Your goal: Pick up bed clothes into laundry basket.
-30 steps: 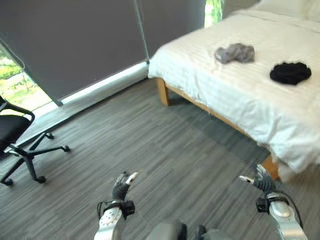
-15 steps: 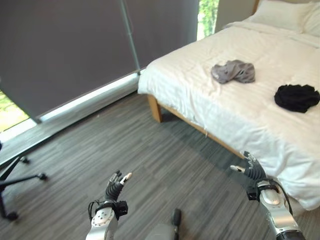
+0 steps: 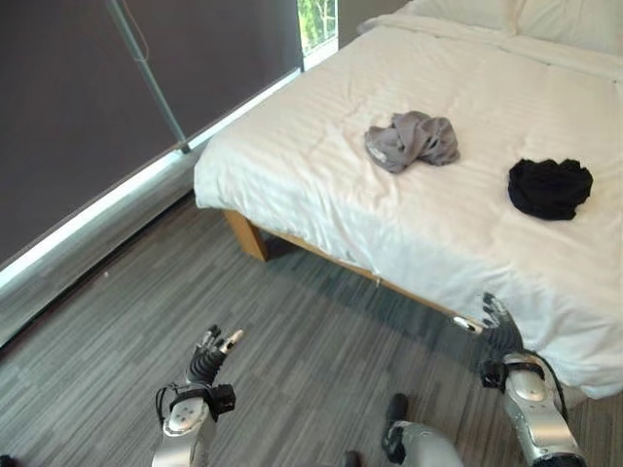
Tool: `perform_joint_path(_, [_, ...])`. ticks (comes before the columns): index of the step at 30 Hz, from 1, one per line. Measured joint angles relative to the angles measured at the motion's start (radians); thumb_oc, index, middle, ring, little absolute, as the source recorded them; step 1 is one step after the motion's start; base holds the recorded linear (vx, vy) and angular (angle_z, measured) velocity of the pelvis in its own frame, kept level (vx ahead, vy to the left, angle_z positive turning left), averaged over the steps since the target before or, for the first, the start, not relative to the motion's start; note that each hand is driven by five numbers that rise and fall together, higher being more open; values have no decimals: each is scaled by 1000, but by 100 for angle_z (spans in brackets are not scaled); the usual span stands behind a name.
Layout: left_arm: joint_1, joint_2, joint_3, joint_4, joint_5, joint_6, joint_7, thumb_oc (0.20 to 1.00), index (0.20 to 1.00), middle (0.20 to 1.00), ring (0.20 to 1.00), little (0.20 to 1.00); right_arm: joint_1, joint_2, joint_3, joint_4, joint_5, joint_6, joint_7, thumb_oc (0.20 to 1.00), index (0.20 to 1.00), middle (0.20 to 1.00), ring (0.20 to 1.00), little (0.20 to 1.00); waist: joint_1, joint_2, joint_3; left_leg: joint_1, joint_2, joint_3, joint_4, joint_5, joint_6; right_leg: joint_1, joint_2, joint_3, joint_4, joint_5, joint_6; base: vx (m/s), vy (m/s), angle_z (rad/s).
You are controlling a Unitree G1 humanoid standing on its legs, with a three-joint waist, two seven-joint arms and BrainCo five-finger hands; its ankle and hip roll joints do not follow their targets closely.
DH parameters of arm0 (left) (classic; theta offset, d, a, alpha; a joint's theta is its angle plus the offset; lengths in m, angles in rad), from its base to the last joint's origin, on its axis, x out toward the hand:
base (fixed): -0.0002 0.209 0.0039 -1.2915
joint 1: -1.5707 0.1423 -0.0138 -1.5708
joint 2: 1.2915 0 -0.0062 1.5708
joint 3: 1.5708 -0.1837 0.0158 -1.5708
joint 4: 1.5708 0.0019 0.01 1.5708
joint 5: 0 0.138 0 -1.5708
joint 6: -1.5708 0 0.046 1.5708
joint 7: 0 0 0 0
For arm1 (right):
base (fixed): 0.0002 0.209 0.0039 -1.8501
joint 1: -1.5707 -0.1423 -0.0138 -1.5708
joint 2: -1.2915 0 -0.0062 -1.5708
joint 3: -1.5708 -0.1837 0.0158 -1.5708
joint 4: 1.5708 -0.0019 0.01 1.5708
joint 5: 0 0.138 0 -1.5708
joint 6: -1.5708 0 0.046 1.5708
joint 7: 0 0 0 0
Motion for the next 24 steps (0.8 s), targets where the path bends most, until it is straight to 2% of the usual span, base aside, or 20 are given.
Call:
perform_joint_path(1, [0, -1, -1, -2, 0, 0, 0, 1000, 1000, 1000, 1000, 1000, -1, 0, 0, 0, 0, 0, 0, 1000, 1000, 1000, 1000, 1000, 1, -1, -2, 0, 0, 0, 5, -1, -2, 7, 3, 0, 0, -1, -5, 99, -265, 18])
perform_joint_path(2, [-16, 4, -28, -3, 0, -2, -3, 1000, 1000, 1000, 1000, 1000, -20, -10, -3, 8, 10, -5, -10, 1000, 1000, 1000, 1000, 1000, 19, -52, -1, -81, -55, 13, 201, -22, -28, 78, -26, -2, -71, -18, -86, 84, -209, 13])
perform_joint_path(3, [-15, 4, -42, -7, 0, 0, -8, 1000, 1000, 1000, 1000, 1000, -35, -21, -4, 12, 12, -5, -22, 1000, 1000, 1000, 1000, 1000, 29, -57, 6, -165, -31, 29, 336, -72, -25, 116, -32, 16, -127, 10, -99, 106, -178, 17])
perform_joint_path(4, [-17, 6, -42, -13, 0, -1, -8, 1000, 1000, 1000, 1000, 1000, -35, -24, -6, 14, 15, -7, -27, 1000, 1000, 1000, 1000, 1000, 35, -67, 11, -203, 20, 18, 393, -72, -30, 133, -21, 19, -148, -5, -111, 144, -147, -13])
perform_joint_path(5, [-31, 5, -44, -15, 0, -1, -6, 1000, 1000, 1000, 1000, 1000, -48, -33, -16, 20, 19, -6, -30, 1000, 1000, 1000, 1000, 1000, 60, -56, 18, -270, 44, -58, 522, -88, -55, 136, -9, 42, -141, -13, -116, 190, -103, -34])
perform_joint_path(6, [-27, 6, -43, -17, 0, -1, -6, 1000, 1000, 1000, 1000, 1000, -64, -35, -27, 20, 19, -7, -32, 1000, 1000, 1000, 1000, 1000, 69, -58, 21, -322, 43, -94, 608, -91, -55, 138, -1, 60, -148, -16, -119, 215, -84, -47])
perform_joint_path(7, [-30, 7, -44, -17, 0, 0, -6, 1000, 1000, 1000, 1000, 1000, -74, -37, -34, 20, 20, -7, -36, 1000, 1000, 1000, 1000, 1000, 71, -61, 30, -338, 42, -120, 609, -92, -52, 147, -1, 67, -155, -17, -120, 315, -55, -38])
perform_joint_path(9, [-33, 7, -44, -19, 0, 0, -9, 1000, 1000, 1000, 1000, 1000, -84, -39, -51, 20, 19, -5, -38, 1000, 1000, 1000, 1000, 1000, 76, -85, 50, -336, 37, -132, 466, -86, -46, 171, -9, 96, -171, -25, -107, 298, 5, -37])
perform_joint_path(10, [-33, 7, -51, -19, 0, 0, -14, 1000, 1000, 1000, 1000, 1000, -88, -41, -80, 22, 19, -5, -43, 1000, 1000, 1000, 1000, 1000, 80, -97, 56, -319, 61, -114, 262, -51, -43, 193, -10, 110, -193, -22, -100, 210, 37, -47])
perform_joint_path(11, [-33, 7, -56, -19, 0, 0, -16, 1000, 1000, 1000, 1000, 1000, -93, -47, -87, 24, 19, -5, -48, 1000, 1000, 1000, 1000, 1000, 80, -98, 62, -320, 64, -122, 200, -23, -53, 203, -6, 127, -196, -17, -84, 276, 44, -61])
perform_joint_path(12, [-21, 7, -64, -19, 0, 0, -17, 1000, 1000, 1000, 1000, 1000, -105, -55, -85, 34, 19, -4, -53, 1000, 1000, 1000, 1000, 1000, 84, -98, 63, -315, 67, -159, 129, 1, -72, 214, 0, 161, -210, -7, -65, 70, 6, -72])
perform_joint_path(13, [-12, 5, -72, -19, 0, 0, -18, 1000, 1000, 1000, 1000, 1000, -116, -64, -84, 37, 19, -4, -55, 1000, 1000, 1000, 1000, 1000, 95, -93, 62, -308, 73, -183, 86, 21, -79, 218, 3, 183, -222, -10, -69, 132, 11, -101])
perform_joint_path(15, [-11, -9, -75, -18, 0, 1, -28, 1000, 1000, 1000, 1000, 1000, -118, -96, -82, 38, 19, -4, -64, 1000, 1000, 1000, 1000, 1000, 108, -51, 58, -321, 83, -196, 79, 63, -71, 237, 23, 203, -238, -10, -65, 171, 37, -75])
perform_joint_path(17, [-11, -22, -73, -14, 0, 0, -34, 1000, 1000, 1000, 1000, 1000, -101, -104, -77, 38, 18, -2, -66, 1000, 1000, 1000, 1000, 1000, 104, -19, 45, -291, 89, -183, 66, 74, -74, 269, 41, 217, -254, -26, -42, 194, 140, -32])
perform_joint_path(18, [-7, -28, -72, -10, 0, 0, -34, 1000, 1000, 1000, 1000, 1000, -102, -102, -75, 30, 17, -2, -65, 1000, 1000, 1000, 1000, 1000, 106, 4, 34, -269, 102, -163, 48, 98, -60, 271, 56, 230, -248, -43, -29, 150, 193, -37])
perform_joint_path(19, [-10, -30, -72, -8, 0, 2, -34, 1000, 1000, 1000, 1000, 1000, -102, -91, -67, 19, 17, -3, -65, 1000, 1000, 1000, 1000, 1000, 107, 9, 32, -255, 102, -146, 34, 126, -48, 268, 50, 237, -221, -57, -16, 177, 221, -30])
perform_joint_path(20, [-14, -29, -76, -9, 0, 2, -34, 1000, 1000, 1000, 1000, 1000, -102, -83, -57, 14, 16, -3, -63, 1000, 1000, 1000, 1000, 1000, 105, 8, 32, -236, 89, -139, 18, 129, -39, 268, 35, 238, -196, -72, 4, 121, 156, -15])
perform_joint_path(21, [-25, -29, -84, -9, 0, 3, -34, 1000, 1000, 1000, 1000, 1000, -102, -72, -59, 14, 15, -3, -64, 1000, 1000, 1000, 1000, 1000, 100, 10, 32, -213, 72, -137, 3, 125, -11, 265, 16, 237, -153, -99, 22, 111, 139, 2])
perform_joint_path(23, [-27, -29, -90, -19, 1, 2, -35, 1000, 1000, 1000, 1000, 1000, -102, -49, -52, 12, 15, -3, -62, 1000, 1000, 1000, 1000, 1000, 88, 21, 27, -177, 51, -121, -13, 125, 12, 230, -20, 209, -6, -172, 50, 60, 106, -9])
perform_joint_path(24, [-35, -23, -91, -29, 1, -3, -34, 1000, 1000, 1000, 1000, 1000, -107, -46, -38, 11, 11, -3, -61, 1000, 1000, 1000, 1000, 1000, 92, 22, 28, -163, 45, -102, -16, 112, 20, 180, -34, 204, 106, -192, 80, 79, 76, -50])
